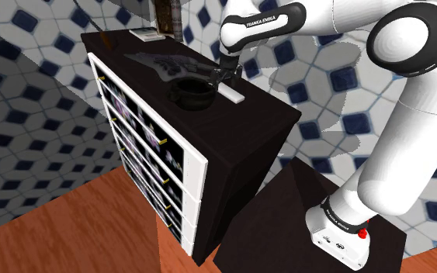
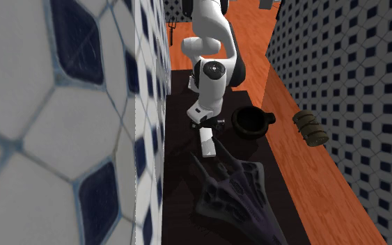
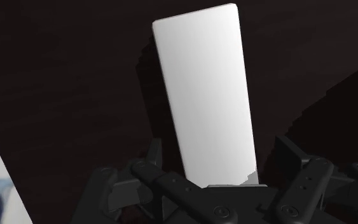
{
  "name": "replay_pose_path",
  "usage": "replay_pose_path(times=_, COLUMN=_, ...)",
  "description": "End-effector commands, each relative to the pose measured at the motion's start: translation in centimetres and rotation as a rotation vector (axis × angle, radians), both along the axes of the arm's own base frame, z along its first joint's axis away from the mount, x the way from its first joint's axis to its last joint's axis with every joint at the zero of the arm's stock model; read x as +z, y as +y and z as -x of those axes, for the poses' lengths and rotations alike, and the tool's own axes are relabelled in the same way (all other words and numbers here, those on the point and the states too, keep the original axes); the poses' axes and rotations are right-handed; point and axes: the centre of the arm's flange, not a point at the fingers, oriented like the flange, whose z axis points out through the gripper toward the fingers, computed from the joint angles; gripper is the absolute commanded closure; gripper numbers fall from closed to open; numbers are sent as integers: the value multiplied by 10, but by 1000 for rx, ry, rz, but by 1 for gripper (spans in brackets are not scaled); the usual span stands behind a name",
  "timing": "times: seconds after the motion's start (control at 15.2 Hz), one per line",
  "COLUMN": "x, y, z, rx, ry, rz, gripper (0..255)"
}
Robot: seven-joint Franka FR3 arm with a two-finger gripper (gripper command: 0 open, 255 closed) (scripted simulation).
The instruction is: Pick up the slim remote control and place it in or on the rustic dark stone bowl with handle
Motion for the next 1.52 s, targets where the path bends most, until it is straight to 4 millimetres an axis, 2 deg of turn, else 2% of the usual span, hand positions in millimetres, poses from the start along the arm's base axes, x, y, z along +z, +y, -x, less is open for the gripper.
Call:
replay_pose_path(times=0.0, x=-4, y=-1, z=0, rx=0, ry=-1, rz=0, gripper=0)
replay_pose_path(times=0.4, x=-4, y=-1, z=0, rx=0, ry=-1, rz=0, gripper=0)
replay_pose_path(times=0.46, x=-4, y=-1, z=0, rx=0, ry=-1, rz=0, gripper=255)
replay_pose_path(times=1.06, x=-4, y=-1, z=0, rx=0, ry=-1, rz=0, gripper=255)
replay_pose_path(times=1.45, x=27, y=-1, z=0, rx=0, ry=-1, rz=0, gripper=255)
